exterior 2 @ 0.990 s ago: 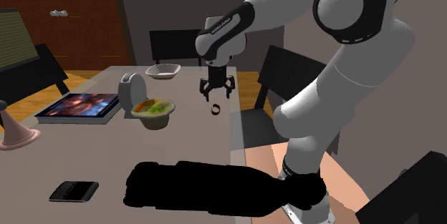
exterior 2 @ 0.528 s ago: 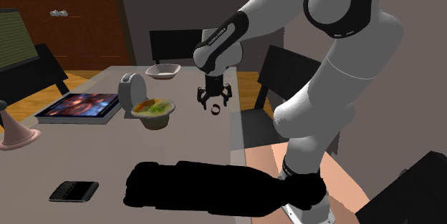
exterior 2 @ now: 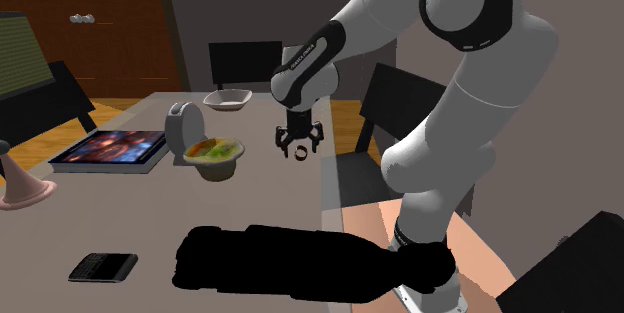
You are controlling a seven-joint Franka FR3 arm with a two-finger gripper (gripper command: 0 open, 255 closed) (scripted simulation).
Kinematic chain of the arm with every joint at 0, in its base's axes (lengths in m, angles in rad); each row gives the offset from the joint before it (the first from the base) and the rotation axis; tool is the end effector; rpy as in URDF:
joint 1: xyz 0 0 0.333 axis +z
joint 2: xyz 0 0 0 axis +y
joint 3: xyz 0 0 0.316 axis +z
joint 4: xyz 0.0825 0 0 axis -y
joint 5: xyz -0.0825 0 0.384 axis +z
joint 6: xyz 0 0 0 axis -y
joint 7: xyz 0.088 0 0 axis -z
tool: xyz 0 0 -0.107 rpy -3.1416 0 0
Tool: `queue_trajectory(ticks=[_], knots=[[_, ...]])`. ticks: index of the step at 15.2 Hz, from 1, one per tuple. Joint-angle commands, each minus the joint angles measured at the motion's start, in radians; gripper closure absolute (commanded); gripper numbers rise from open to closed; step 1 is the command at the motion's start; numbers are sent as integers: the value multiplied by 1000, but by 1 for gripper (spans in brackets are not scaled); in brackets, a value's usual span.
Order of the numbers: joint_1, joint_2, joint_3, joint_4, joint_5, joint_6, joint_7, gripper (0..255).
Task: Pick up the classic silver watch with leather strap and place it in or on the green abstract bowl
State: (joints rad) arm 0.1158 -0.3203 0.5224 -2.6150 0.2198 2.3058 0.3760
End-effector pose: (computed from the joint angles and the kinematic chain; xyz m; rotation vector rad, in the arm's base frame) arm 0.3323 0.2427 0.3433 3.1332 0.1387 -0.0263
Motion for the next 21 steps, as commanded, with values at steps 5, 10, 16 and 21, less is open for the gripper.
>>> queue_trajectory(ticks=[5, 10, 16, 21], knots=[[0, 0, 0, 0, 0, 0, 0, 255], [0, 0, 0, 0, 0, 0, 1, 255], [89, -106, -312, -105, 333, 77, -504, 0], [129, -71, -413, -122, 465, 117, -693, 0]])
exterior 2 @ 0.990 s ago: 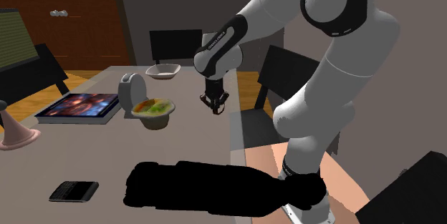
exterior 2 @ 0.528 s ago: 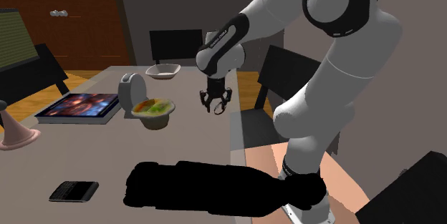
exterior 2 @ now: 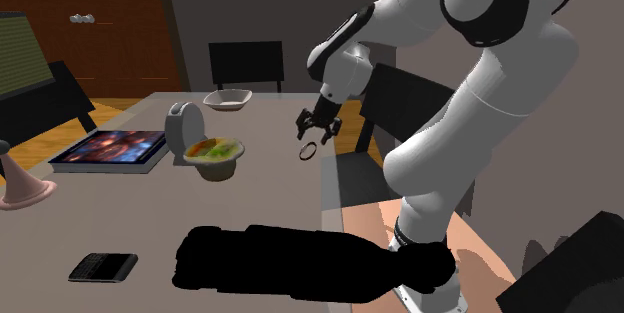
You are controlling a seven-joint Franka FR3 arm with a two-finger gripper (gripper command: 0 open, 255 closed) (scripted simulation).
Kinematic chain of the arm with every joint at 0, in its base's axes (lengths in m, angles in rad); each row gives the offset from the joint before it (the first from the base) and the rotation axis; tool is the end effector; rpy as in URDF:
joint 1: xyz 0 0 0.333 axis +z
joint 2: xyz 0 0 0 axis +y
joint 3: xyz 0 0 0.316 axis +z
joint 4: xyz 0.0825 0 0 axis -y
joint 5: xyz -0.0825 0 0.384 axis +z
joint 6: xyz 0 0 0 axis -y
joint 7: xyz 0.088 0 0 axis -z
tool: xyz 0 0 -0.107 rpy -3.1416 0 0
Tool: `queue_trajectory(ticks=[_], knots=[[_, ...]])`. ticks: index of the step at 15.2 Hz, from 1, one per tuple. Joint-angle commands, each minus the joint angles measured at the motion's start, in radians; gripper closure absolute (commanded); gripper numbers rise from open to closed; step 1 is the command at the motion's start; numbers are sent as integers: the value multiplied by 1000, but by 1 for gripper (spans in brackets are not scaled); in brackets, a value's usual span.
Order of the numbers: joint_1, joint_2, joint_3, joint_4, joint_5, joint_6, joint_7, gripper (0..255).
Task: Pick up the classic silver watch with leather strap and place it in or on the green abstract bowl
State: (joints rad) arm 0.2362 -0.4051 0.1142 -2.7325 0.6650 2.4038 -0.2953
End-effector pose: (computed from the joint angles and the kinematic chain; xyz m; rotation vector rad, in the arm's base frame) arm 0.3603 0.1334 0.3523 -2.7125 -0.2126 -0.0987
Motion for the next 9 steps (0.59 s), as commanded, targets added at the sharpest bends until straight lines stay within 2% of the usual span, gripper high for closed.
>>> queue_trajectory(ticks=[1, 4, 9], knots=[[14, 28, -2, -6, 31, 35, -28, 0], [37, 81, 7, -9, 75, 92, -55, 0], [37, 81, 7, -9, 75, 92, -55, 0]])
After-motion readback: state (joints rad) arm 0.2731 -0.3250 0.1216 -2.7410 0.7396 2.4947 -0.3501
